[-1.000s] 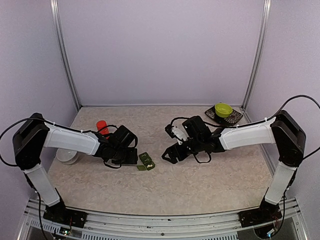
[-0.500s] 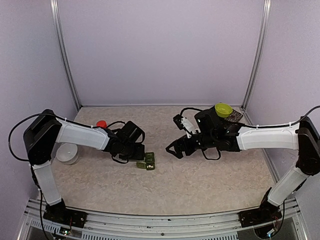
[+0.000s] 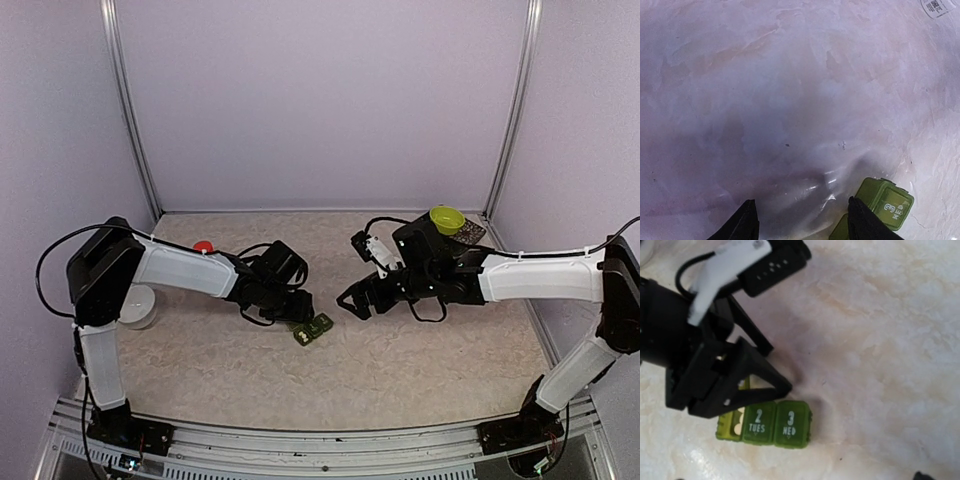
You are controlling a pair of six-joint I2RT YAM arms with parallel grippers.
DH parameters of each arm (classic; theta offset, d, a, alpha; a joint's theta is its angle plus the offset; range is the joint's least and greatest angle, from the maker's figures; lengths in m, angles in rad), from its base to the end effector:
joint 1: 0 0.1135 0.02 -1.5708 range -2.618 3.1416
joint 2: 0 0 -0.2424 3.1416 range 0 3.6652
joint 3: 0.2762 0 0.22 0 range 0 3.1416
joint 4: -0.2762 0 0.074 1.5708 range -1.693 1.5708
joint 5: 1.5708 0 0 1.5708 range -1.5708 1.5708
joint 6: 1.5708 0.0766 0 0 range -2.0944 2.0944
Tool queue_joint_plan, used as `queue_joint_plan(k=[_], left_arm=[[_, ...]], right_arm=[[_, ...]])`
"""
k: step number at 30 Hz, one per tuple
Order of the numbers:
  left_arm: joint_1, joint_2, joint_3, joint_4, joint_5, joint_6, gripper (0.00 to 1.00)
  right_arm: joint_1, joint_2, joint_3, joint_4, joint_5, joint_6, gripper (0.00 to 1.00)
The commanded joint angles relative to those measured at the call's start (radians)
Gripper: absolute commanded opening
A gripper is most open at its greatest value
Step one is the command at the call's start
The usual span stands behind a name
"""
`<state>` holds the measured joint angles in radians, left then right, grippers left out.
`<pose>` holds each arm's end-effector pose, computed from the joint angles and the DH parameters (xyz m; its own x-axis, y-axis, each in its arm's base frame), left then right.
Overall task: Sort the pills into containers
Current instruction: Move the pill container to the center of the board.
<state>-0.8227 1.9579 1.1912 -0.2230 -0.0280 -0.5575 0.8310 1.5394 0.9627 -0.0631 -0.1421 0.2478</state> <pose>0.2657 -0.2831 0.1085 -0.8646 0.1542 -0.4782 0.3121 0.9107 -0.2706 0.2230 0.2605 0.2012 -0.5883 -0.2844 -0.7570 -0.6844 0.6738 0.2787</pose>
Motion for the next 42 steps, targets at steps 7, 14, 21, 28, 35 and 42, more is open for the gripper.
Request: queue_joint_plan(k=[7,14,21,28,35,42], left_arm=[[0.001,0.052,0.088,0.018,0.102,0.109,0.60],[0.032,-0.063,0.067,0.029,0.125,0.129,0.61],[0.067,-0.176,-0.003,0.041,0.138,0.114,0.62],[0.094,-0.195,-0.121,0.148,0.212,0.096,0.62],[0.120,-0.207,-0.203,0.277,0.286,0.091,0.62],[0.133,-0.211,-0.273,0.398,0.339,0.117,0.62]], right_arm=[[-0.004,0.001,-0.049,0.028,-0.093,-0.008,0.97],[-0.011,0.058,-0.060,0.096,-0.248,-0.192,0.98],[-0.014,0.195,0.002,0.114,-0.285,-0.371,1.00],[-0.032,0.305,0.058,0.121,-0.329,-0.358,0.99],[-0.110,0.344,0.081,0.162,-0.371,-0.220,0.96],[-0.121,0.412,0.124,0.154,-0.397,-0.089,0.87]])
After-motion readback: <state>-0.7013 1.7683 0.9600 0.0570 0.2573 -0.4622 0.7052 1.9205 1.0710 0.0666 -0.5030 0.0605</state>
